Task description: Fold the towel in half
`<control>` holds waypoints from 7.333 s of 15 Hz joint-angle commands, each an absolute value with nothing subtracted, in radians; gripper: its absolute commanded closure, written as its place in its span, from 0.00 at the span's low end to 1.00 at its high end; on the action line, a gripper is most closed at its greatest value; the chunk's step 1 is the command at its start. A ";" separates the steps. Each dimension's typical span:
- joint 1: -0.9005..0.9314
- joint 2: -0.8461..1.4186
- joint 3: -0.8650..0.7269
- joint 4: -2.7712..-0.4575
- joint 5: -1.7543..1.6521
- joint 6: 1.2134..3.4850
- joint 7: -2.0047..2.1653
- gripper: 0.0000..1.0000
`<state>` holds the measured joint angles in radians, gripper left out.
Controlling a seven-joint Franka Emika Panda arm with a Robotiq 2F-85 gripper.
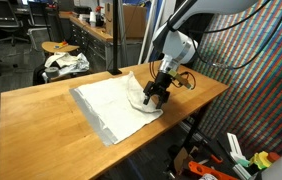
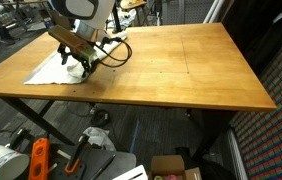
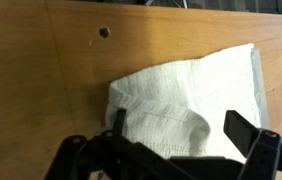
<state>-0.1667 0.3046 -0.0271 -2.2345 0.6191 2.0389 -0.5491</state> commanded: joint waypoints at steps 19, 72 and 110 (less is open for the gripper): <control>-0.007 -0.090 0.028 -2.536 0.041 2.558 -0.010 0.00; 0.069 0.188 0.022 -2.196 0.068 2.342 0.227 0.84; 0.036 0.213 0.041 -2.226 0.096 2.284 0.066 0.99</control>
